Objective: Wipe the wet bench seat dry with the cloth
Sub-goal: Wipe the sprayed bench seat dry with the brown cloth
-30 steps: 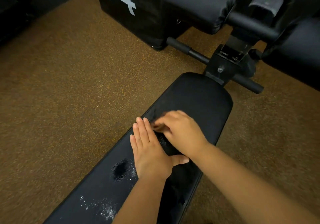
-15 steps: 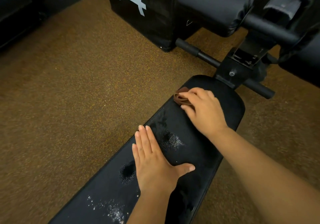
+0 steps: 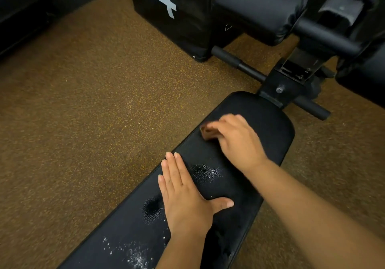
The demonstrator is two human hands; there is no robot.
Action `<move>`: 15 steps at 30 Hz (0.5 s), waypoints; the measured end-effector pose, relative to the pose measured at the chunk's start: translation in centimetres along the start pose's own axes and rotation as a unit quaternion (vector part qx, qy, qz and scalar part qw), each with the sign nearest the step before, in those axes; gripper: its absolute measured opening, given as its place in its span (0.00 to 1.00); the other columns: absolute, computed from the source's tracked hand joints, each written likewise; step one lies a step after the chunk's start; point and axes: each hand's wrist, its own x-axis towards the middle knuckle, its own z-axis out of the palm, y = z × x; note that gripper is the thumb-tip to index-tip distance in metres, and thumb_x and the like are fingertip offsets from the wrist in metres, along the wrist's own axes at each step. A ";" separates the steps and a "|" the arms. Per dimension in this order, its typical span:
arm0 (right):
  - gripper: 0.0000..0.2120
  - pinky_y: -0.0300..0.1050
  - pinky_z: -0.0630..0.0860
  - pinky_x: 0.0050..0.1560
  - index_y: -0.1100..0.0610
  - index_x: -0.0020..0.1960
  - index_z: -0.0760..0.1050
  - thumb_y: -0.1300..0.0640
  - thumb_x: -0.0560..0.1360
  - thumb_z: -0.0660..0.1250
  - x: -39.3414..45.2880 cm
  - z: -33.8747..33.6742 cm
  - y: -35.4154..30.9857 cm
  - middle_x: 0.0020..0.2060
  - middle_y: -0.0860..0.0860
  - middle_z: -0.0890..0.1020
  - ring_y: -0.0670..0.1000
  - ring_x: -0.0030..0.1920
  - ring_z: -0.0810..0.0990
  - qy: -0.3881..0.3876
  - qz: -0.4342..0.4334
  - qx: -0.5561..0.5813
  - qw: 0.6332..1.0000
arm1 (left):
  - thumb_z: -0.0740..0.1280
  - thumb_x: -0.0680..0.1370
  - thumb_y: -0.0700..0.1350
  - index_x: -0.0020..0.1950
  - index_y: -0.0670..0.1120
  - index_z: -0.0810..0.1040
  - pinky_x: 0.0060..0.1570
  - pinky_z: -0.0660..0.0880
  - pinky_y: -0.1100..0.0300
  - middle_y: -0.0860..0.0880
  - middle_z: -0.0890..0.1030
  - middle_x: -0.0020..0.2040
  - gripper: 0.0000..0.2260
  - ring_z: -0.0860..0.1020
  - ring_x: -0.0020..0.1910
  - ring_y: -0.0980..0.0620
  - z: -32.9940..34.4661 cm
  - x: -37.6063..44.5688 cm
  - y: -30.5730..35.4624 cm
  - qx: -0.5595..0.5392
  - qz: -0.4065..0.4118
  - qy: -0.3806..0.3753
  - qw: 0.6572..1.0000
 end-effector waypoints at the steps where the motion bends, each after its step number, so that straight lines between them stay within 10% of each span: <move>1: 0.14 0.53 0.78 0.41 0.54 0.50 0.81 0.63 0.69 0.61 0.9 0.8 -1.3 0.42 0.54 0.78 0.59 0.43 0.75 0.016 0.036 0.006 0.999 | 0.53 0.48 0.82 0.76 0.45 0.36 0.70 0.32 0.56 0.47 0.38 0.77 0.68 0.34 0.74 0.51 0.0 0.0 0.0 -0.002 -0.002 -0.003 1.000; 8: 0.15 0.45 0.78 0.37 0.52 0.52 0.80 0.63 0.68 0.68 -5.8 0.0 -3.6 0.47 0.48 0.79 0.51 0.47 0.74 -0.087 -0.089 0.068 0.990 | 0.64 0.57 0.75 0.72 0.43 0.26 0.71 0.30 0.54 0.48 0.25 0.72 0.65 0.25 0.70 0.51 -1.2 -0.2 0.5 0.014 -0.014 -0.046 0.999; 13: 0.26 0.36 0.66 0.61 0.41 0.69 0.67 0.48 0.72 0.67 -5.0 -3.7 -2.2 0.58 0.41 0.73 0.40 0.59 0.68 -0.262 -0.030 0.171 0.949 | 0.65 0.56 0.75 0.71 0.45 0.25 0.71 0.32 0.53 0.48 0.27 0.73 0.65 0.26 0.70 0.51 -1.8 -0.3 0.6 -0.002 -0.011 -0.050 0.999; 15: 0.25 0.36 0.66 0.62 0.39 0.70 0.65 0.47 0.74 0.65 -4.1 -4.4 -0.8 0.60 0.40 0.73 0.40 0.62 0.69 -0.199 0.024 0.230 0.952 | 0.65 0.56 0.76 0.70 0.46 0.24 0.71 0.32 0.54 0.49 0.27 0.73 0.66 0.27 0.70 0.52 -2.5 -0.1 0.6 -0.004 -0.014 -0.063 0.998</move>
